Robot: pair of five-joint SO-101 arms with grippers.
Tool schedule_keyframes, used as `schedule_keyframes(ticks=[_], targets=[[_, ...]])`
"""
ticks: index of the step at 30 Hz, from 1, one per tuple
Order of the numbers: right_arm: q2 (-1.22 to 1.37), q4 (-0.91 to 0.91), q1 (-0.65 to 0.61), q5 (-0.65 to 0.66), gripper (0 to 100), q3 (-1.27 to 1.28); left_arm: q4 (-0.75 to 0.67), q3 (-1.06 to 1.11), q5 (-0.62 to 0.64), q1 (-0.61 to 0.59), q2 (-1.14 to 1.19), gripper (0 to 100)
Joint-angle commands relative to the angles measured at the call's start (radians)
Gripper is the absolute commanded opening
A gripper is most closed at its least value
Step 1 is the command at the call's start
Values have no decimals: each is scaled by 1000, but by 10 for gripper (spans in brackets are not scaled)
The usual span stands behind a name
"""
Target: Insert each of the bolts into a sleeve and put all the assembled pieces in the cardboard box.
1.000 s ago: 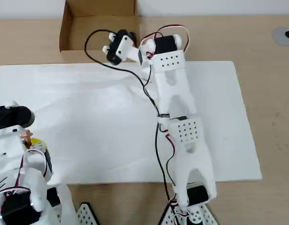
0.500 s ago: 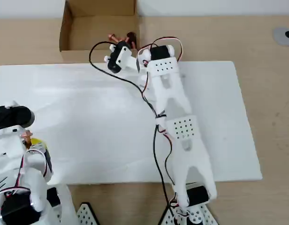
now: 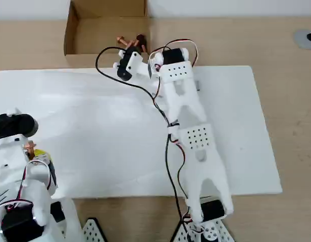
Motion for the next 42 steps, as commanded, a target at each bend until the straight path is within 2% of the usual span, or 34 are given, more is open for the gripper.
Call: schedule_keyframes(ticks=[1,9,18,23,37,39,42], targets=[[-45,89,4,14,10,-58,-17,-5,-6,14,1,10],[-160,95,4,-92,10,-134,-17,-5,-6,14,1,10],[-395,95,-27,-149,10,-128,-15,-5,-6,14,-1,10],[-561,95,-77,-187,10,-134,-14,-6,-6,11,-5,10],[-1093,92,-286,-190,10,-259,-12,-6,-6,8,-5,10],[-1145,97,-289,-242,10,-249,-12,-8,-6,8,-5,10],[-1237,97,-286,-387,10,-193,-11,-28,-6,12,-5,10]])
